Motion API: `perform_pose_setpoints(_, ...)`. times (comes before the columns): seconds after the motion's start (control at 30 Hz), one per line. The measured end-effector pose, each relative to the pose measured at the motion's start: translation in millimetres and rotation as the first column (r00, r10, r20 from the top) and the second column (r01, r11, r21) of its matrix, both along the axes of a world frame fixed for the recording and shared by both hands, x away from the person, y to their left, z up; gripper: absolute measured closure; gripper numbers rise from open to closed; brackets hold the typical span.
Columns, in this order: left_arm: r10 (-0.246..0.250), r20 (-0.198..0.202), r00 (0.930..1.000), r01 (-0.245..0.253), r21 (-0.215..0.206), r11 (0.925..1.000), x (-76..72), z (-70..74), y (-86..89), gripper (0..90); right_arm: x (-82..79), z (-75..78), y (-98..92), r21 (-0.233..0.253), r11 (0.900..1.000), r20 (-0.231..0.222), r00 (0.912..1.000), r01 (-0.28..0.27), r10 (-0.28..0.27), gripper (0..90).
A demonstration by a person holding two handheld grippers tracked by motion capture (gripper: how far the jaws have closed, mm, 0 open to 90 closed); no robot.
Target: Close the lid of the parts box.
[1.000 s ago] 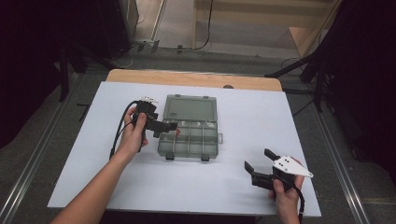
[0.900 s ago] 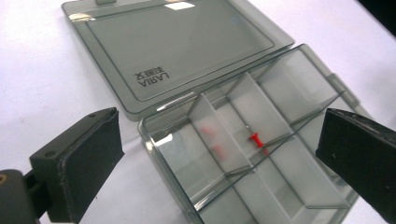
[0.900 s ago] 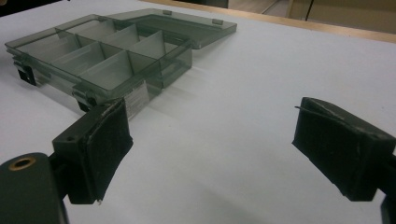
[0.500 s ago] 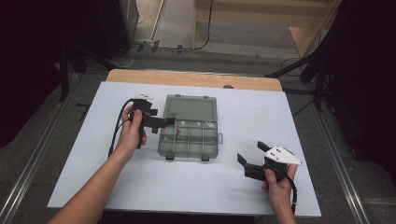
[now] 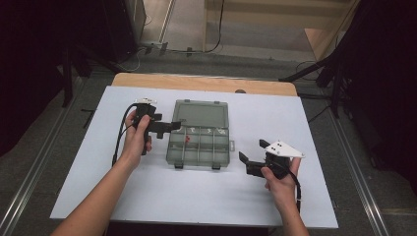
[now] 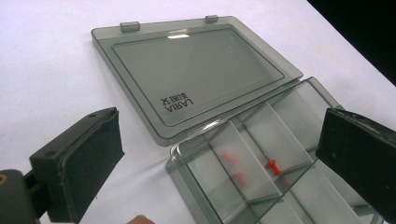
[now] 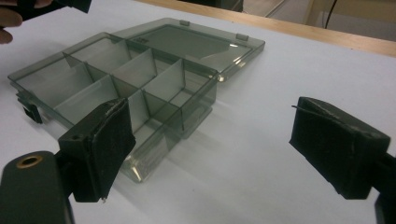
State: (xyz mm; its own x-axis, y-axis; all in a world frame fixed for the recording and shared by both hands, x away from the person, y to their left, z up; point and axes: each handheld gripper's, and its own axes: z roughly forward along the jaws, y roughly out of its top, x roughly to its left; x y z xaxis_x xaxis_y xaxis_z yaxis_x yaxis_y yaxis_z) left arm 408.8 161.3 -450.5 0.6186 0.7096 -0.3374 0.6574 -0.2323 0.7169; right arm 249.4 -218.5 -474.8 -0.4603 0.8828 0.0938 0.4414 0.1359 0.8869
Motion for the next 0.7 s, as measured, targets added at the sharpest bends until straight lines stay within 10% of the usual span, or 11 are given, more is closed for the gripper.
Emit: perform_pose_setpoints(0.7, -0.006, -0.020, 0.9998, 0.005, -0.013, 0.9999, 10.5, -11.1, -2.9, 0.0, 50.1, 11.2, 23.1, 0.076, 0.997, -0.069, 0.9974, 0.027, -0.022, 15.8)
